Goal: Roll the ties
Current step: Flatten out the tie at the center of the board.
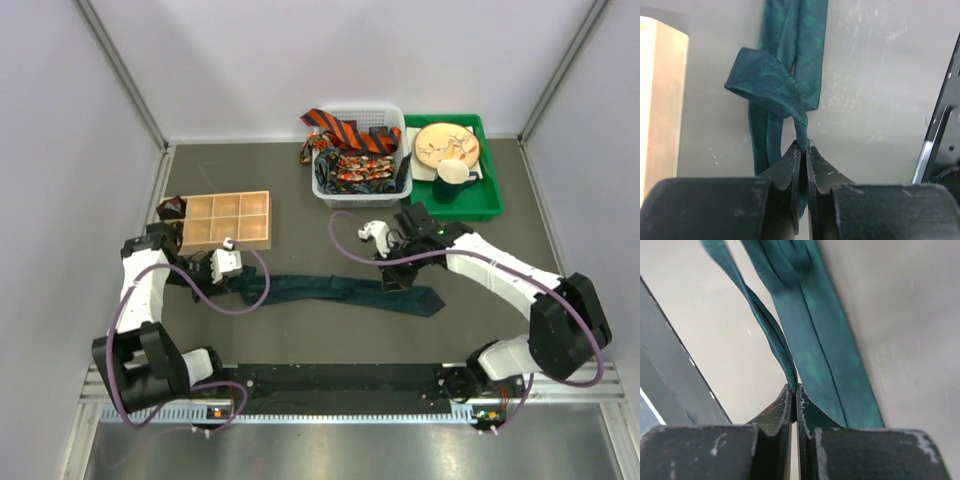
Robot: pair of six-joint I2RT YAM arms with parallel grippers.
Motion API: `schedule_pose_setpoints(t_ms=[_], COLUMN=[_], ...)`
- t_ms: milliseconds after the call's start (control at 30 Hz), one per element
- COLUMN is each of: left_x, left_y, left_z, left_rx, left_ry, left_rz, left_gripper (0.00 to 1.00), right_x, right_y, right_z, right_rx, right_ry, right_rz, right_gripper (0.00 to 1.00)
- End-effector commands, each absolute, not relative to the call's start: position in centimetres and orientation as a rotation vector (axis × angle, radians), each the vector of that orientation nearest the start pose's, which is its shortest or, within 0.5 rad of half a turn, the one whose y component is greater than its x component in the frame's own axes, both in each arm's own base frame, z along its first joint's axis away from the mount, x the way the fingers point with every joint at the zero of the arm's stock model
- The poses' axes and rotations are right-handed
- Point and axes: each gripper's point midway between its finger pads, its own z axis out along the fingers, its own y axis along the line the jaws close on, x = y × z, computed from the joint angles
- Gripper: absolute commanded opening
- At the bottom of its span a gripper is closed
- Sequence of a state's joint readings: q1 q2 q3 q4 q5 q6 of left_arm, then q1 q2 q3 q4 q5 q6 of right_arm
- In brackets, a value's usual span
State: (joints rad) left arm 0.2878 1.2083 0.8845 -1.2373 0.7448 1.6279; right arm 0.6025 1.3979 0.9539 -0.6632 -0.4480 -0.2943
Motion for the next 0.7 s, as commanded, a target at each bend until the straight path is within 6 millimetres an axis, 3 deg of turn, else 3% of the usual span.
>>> schedule_pose_setpoints(t_ms=[0,33,100,167,233,300,367,467,500,567,600,667], left_x=[19.8,20.1,21.1,21.9,22.3,23.2,23.9,24.0,24.1,23.5,23.3,23.0], left_y=[-2.3,-1.9,-0.9,0.0,0.9,1.7,2.4,2.8,2.4,1.2,0.8,-0.1], left_z=[9.7,9.4,9.3,9.1,8.8,9.7,10.4,11.4,11.8,13.1,13.7,14.7], left_rx=[1.652,1.653,1.639,1.643,1.619,1.626,1.595,1.627,1.645,1.635,1.647,1.628], left_ry=[1.897,1.904,1.919,1.938,1.975,1.953,1.968,1.933,1.882,1.823,1.787,1.774], left_rz=[-0.517,-0.516,-0.479,-0.492,-0.529,-0.514,-0.511,-0.483,-0.476,-0.483,-0.483,-0.496], left_gripper=[0.11,0.14,0.19,0.26,0.35,0.55,0.59,0.64,0.73,0.8,0.97,0.99], right_x=[16.9,16.8,17.3,18.6,19.2,20.0,20.5,20.9,21.1,21.3,21.4,21.7], right_y=[16.7,16.1,15.4,14.3,12.4,11.1,9.4,8.6,8.6,8.7,8.8,8.7], right_z=[6.5,5.9,5.7,5.7,5.7,6.0,6.4,6.7,6.8,6.7,6.3,5.6], right_rx=[-1.422,-1.435,-1.406,-1.327,-1.266,-1.236,-1.188,-1.162,-1.161,-1.139,-1.135,-1.105], right_ry=[2.543,2.583,2.623,2.681,2.748,2.759,2.785,2.793,2.789,2.792,2.806,2.831], right_rz=[0.65,0.624,0.603,0.569,0.531,0.491,0.443,0.418,0.414,0.415,0.417,0.4], right_gripper=[0.0,0.02,0.3,0.4,0.41,0.4,0.4,0.43,0.44,0.47,0.48,0.48])
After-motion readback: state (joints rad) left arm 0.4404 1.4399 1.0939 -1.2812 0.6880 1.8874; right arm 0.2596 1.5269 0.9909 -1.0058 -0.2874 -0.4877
